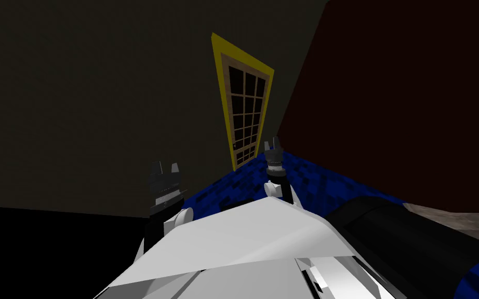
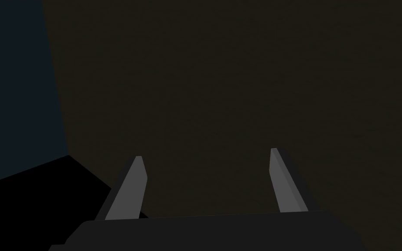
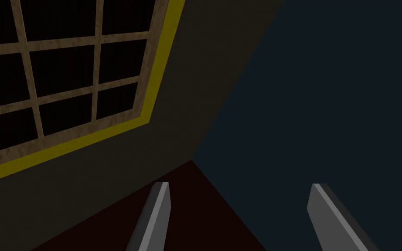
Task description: Pull the door open
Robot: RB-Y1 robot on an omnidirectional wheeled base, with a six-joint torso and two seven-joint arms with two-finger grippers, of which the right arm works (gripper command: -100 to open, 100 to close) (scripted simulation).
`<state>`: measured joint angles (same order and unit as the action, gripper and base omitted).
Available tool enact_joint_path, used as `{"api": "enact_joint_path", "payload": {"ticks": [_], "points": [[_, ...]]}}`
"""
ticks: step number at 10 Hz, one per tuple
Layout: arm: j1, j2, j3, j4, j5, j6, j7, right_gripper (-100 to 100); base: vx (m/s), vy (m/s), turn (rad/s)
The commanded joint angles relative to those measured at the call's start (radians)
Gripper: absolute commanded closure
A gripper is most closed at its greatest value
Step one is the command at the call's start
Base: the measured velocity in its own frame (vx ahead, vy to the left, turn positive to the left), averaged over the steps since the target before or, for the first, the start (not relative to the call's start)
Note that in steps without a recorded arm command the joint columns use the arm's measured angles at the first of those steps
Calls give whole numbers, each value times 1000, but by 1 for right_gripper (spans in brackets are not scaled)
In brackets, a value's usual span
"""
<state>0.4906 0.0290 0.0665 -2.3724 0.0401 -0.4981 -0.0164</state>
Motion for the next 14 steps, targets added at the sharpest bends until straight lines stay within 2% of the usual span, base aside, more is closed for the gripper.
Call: {"api": "enact_joint_path", "payload": {"ticks": [1,5,6,14], "points": [[-6,-8,-5,30,10,-9,19,-100,65,4,21],[-27,-29,-21,126,43,-39,80,-100,147,2,36],[-36,-37,-28,168,57,-52,106,-100,143,25,42],[-82,-71,-65,381,132,-120,244,-100,103,3,37]]}}
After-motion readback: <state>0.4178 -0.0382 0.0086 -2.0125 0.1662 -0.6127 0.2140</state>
